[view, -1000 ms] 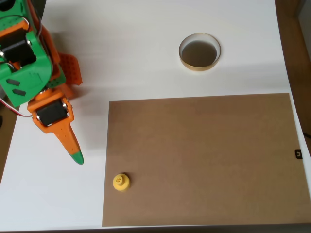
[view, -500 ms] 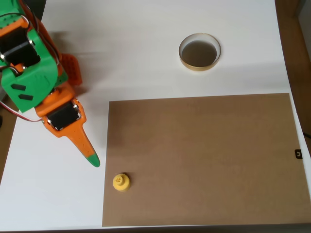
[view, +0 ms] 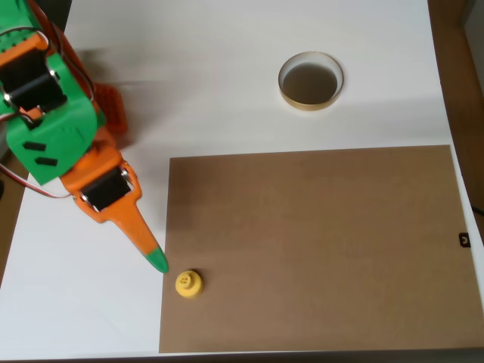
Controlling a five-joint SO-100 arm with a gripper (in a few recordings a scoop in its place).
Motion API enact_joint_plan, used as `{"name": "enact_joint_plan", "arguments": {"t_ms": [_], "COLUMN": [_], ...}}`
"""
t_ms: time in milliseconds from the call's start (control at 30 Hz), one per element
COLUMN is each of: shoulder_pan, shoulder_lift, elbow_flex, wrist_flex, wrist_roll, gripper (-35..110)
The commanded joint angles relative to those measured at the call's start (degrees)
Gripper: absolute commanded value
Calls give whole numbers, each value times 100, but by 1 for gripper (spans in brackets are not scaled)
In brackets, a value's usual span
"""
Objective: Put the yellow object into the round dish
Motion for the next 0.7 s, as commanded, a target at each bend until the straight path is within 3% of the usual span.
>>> {"name": "enact_joint_plan", "arguments": {"t_ms": [0,367,667], "shoulder_pan": [9,-35,-193], "shoulder_lift": [-721,-4131,-4922], "elbow_flex": [-844,-3076,-3639], "wrist_flex": [70,712,861], "wrist_roll": [-70,26,53], "gripper": [32,29,28]}}
